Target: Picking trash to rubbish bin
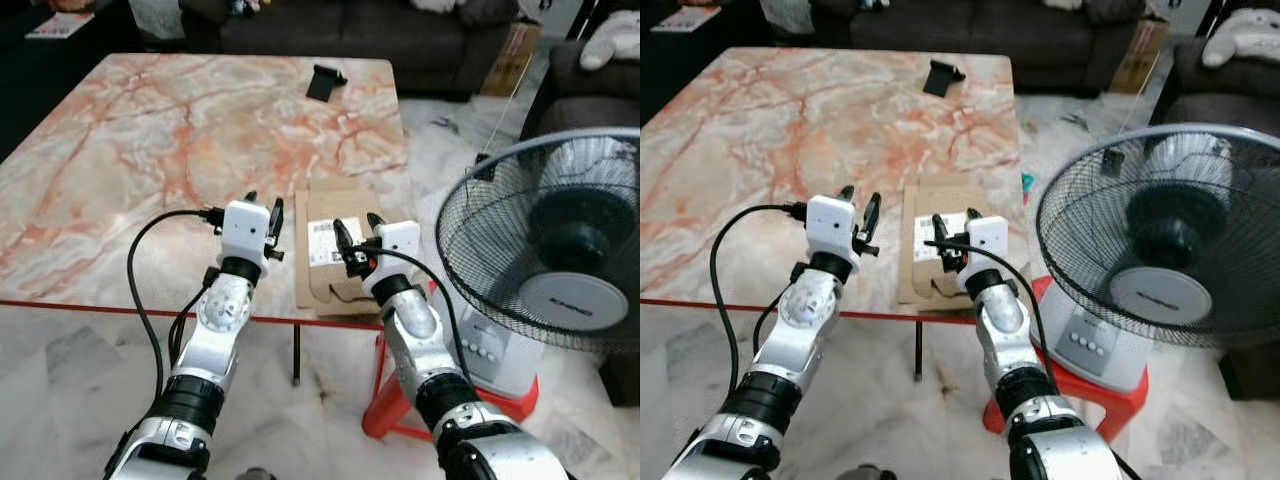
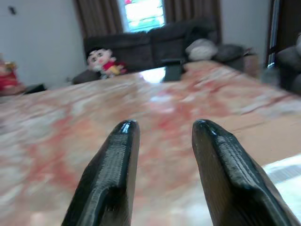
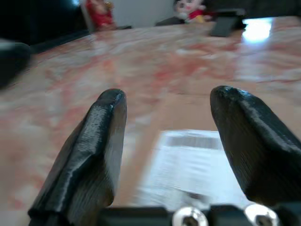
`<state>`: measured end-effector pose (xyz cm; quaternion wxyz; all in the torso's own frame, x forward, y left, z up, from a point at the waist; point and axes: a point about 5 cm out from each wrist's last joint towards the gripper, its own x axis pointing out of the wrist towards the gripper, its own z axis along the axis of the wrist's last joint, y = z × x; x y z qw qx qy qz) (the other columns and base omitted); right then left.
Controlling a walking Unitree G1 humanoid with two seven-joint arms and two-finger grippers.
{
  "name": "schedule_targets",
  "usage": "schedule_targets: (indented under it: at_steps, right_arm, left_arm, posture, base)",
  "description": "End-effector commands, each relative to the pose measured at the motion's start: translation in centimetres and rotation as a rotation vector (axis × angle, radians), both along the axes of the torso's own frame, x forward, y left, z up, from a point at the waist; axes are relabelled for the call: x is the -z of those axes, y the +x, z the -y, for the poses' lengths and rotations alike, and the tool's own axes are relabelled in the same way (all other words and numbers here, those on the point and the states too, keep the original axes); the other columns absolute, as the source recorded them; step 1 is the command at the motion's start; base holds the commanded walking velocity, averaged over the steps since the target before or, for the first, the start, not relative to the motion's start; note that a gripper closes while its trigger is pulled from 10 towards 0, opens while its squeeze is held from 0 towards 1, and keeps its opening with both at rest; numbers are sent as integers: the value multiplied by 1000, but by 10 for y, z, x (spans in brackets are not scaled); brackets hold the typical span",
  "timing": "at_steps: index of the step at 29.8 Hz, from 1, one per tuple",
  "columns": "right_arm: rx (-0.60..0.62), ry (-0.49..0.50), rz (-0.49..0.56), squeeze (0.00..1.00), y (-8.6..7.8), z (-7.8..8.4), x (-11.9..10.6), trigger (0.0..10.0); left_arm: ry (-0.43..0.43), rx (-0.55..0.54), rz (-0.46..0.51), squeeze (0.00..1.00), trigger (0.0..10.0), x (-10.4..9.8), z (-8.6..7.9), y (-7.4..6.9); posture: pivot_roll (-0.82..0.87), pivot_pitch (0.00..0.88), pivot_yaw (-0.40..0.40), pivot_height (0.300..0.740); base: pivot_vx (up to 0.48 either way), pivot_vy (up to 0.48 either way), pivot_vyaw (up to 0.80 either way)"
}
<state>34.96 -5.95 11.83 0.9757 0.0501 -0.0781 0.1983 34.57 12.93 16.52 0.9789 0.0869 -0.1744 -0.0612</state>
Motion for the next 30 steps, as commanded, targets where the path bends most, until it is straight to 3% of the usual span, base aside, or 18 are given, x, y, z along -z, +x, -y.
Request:
schedule_targets:
  at_steps: [1,12,21,30]
  right_arm:
    - [13,-9,11,0,2,5,-3,10000]
    - [23,-11,6,0,2,6,-2,10000]
    - [42,1,15,0,3,8,-4,10000]
    - [56,18,37,0,5,10,-10,10000]
  left_arm:
    - [-18,16,-18,0,10000,3,4,-1]
    - [-24,47,-30,0,10000,6,8,-2]
    - [-28,221,-188,0,10000,27,30,-3]
    - [20,195,-226,0,10000,26,21,9]
  posture:
    - [94,142,0,740]
    - [94,143,0,740]
    - [92,144,3,740]
    - [89,147,3,740]
  base:
    - [266,0,0]
    - [48,0,0]
    - [0,0,0]
    - [0,0,0]
